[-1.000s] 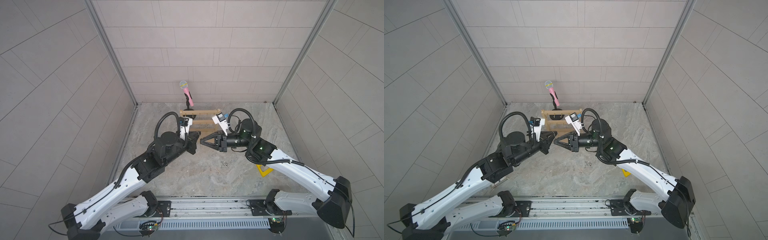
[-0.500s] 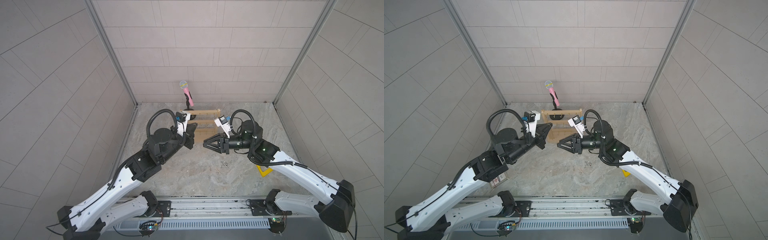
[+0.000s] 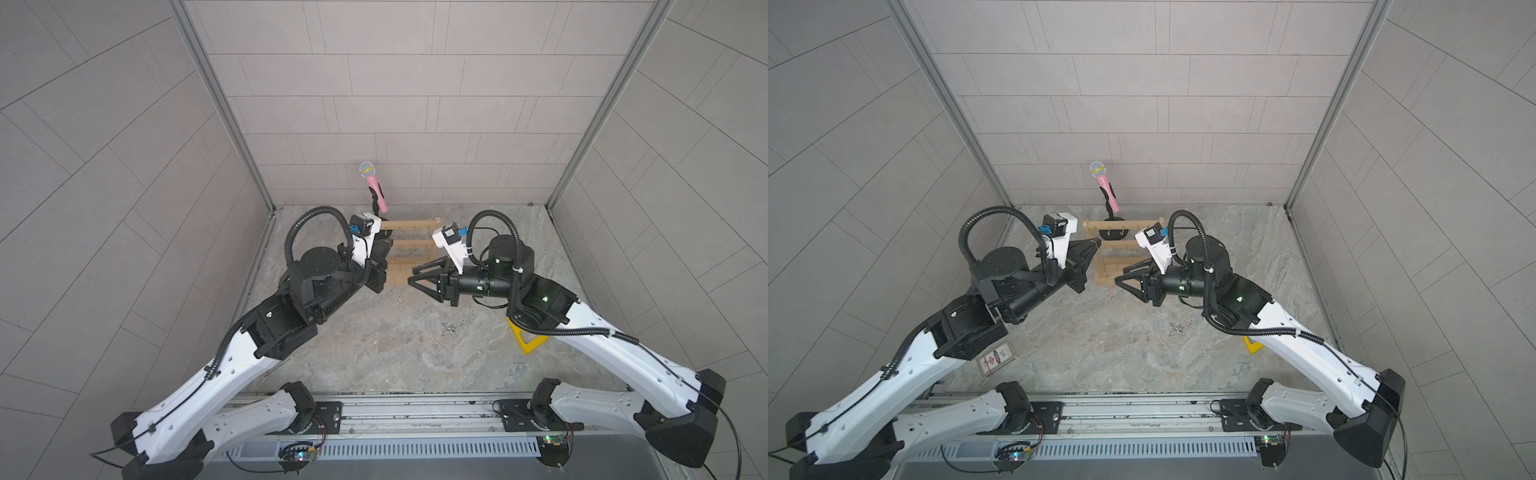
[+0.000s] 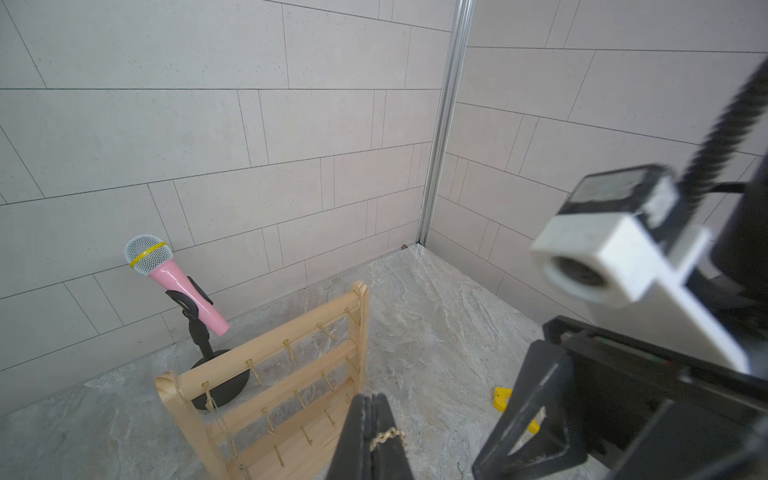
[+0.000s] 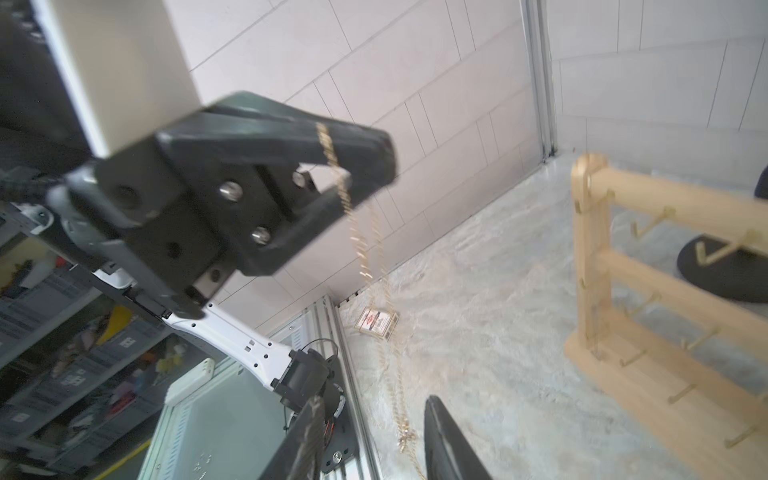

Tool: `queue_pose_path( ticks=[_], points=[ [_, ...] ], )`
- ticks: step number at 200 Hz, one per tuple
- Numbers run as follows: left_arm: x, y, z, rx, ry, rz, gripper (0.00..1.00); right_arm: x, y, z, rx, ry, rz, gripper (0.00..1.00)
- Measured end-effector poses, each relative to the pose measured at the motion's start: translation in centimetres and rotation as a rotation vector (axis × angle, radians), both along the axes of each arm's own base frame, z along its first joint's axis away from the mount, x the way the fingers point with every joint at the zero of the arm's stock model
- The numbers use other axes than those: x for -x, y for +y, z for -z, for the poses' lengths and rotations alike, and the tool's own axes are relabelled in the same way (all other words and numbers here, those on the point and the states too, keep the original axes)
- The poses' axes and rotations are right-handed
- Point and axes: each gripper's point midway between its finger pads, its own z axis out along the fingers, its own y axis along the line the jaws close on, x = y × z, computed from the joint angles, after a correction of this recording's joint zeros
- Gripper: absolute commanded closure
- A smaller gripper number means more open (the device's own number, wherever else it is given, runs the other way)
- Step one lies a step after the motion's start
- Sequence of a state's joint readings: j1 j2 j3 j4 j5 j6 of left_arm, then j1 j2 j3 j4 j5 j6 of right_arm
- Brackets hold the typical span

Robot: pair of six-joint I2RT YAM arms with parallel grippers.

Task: Hang the necklace on the jewelry display stand
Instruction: Pick up the necklace from the center of the board.

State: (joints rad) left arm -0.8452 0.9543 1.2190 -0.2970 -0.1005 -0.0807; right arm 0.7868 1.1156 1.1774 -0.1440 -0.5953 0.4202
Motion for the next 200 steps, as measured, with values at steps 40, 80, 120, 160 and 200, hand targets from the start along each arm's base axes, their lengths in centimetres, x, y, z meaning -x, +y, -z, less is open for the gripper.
queue_pose_path(
  ticks=[40, 80, 120, 160, 200],
  points=[
    [-0.4, -0.4, 0.7, -0.049, 0.042, -0.006, 1.0, 0.0, 0.8, -1.2, 0.038, -0.116, 0.063, 0.58],
    [-0.5, -0.5, 1.8, -0.09, 0.076, -0.01, 1.0, -2.5, 1.8, 0.2, 0.11, -0.146, 0.164, 0.61],
    [-0.3, -0.6, 2.0, -0.095, 0.088, -0.005, 1.0, -4.5, 2.4, 1.1, 0.144, -0.152, 0.229, 0.67],
    [0.0, -0.7, 2.3, -0.105, 0.097, 0.004, 1.0, -5.4, 2.3, 1.3, 0.151, -0.162, 0.272, 0.72],
    [0.2, -0.7, 1.9, -0.104, 0.096, 0.009, 1.0, -6.1, 2.7, 1.8, 0.159, -0.16, 0.29, 0.72]
  ],
)
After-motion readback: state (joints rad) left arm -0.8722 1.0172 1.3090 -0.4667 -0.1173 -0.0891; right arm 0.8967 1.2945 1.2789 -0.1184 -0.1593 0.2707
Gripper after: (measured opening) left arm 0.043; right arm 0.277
